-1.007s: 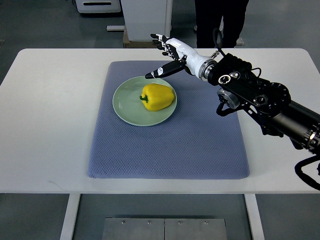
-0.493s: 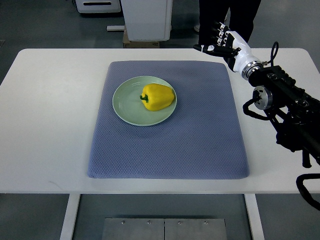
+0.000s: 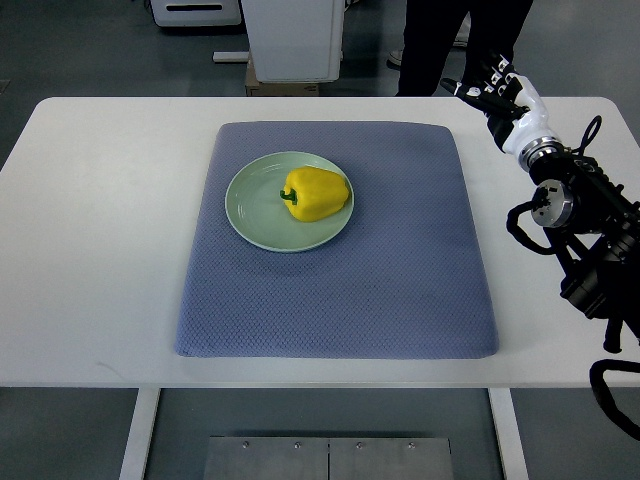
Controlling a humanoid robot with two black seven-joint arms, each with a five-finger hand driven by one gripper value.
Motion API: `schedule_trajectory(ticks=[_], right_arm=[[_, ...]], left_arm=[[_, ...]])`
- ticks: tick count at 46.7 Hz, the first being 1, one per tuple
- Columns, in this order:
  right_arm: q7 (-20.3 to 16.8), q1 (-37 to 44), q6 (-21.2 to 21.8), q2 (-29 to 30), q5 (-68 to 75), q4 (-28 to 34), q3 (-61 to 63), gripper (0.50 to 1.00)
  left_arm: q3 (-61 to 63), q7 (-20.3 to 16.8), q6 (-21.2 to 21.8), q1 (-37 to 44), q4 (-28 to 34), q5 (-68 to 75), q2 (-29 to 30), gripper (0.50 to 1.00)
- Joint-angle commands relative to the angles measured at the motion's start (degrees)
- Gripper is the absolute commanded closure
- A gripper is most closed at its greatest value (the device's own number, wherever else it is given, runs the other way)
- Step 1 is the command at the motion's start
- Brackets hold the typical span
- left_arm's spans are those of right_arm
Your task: Place yellow pepper on plate with right hand
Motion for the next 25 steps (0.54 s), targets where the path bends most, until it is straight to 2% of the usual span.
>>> schedule_trajectory(ticks=[1,13,20,25], right_arm=[[-0.02,-0.84,0.11,-0.02,0.04,0.09,0.07,0.500],[0.16,-3.65,0.11,-0.02,0.82,0.18,1.83,0.500],[0.07,-3.92,0.02,0.06,10.13,0.18,1.83,0.500],[0.07,-4.44,0.02,0.15,11.73,0.10,1.30,0.500]], left_arm=[[0.00,0.00,0.00,0.00,0.02,0.00,0.00,0.500],[0.00,0.00,0.00,0.00,0.02,0.00,0.00,0.500],[0.00,0.00,0.00,0.00,-0.07,0.00,0.00,0.500],[0.00,0.00,0.00,0.00,0.02,0.00,0.00,0.500]])
